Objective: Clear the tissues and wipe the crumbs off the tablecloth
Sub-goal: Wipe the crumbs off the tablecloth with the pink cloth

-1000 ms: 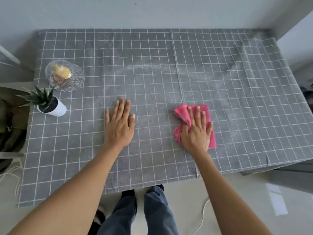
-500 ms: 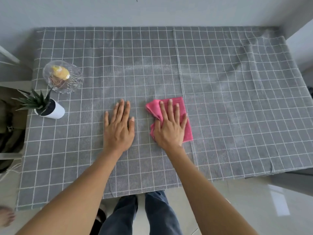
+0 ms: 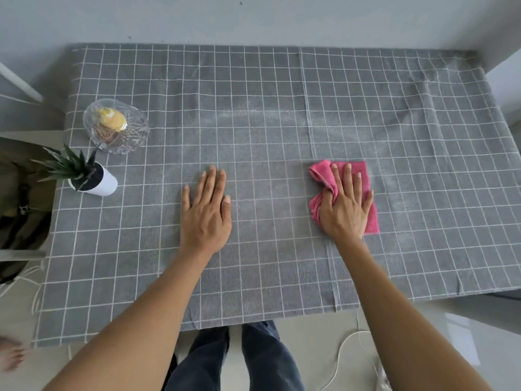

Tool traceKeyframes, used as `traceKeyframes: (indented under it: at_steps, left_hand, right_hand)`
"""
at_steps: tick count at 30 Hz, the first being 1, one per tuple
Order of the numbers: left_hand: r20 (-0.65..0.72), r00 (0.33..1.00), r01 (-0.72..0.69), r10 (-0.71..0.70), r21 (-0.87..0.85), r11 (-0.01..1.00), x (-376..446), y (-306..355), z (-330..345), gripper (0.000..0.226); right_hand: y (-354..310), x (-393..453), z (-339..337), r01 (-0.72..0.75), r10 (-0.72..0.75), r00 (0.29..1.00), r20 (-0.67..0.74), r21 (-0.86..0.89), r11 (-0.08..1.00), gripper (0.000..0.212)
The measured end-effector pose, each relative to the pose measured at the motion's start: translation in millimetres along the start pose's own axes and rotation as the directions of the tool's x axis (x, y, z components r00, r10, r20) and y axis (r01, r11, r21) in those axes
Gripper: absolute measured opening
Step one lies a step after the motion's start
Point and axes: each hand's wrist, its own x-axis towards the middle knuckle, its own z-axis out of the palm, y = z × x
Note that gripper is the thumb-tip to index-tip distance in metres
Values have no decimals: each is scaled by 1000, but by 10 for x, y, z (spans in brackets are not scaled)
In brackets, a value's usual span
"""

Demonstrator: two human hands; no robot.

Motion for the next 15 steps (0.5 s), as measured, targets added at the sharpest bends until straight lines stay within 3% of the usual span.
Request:
traceKeyframes:
  at_steps: [3, 9, 13, 15]
  left_hand:
    - [1, 1000, -1, 1, 17, 1000, 6, 10, 4, 56]
    - [-1, 1000, 4, -4, 23, 1000, 2, 16, -5, 56]
    - [1, 1000, -5, 5, 12, 1000, 3, 18, -10, 56]
    - [4, 1000, -4, 4, 12, 1000, 2, 13, -12, 56]
  right_hand:
    - [-181, -72, 16, -7, 7, 1000, 23, 3, 1000, 60]
    - [-905, -454, 223, 287, -289, 951, 110, 37, 957, 64]
    - [-722, -368, 176, 348, -348, 933, 92, 11, 937, 60]
    - [-525, -241, 121, 306, -305, 949, 77, -11, 952, 60]
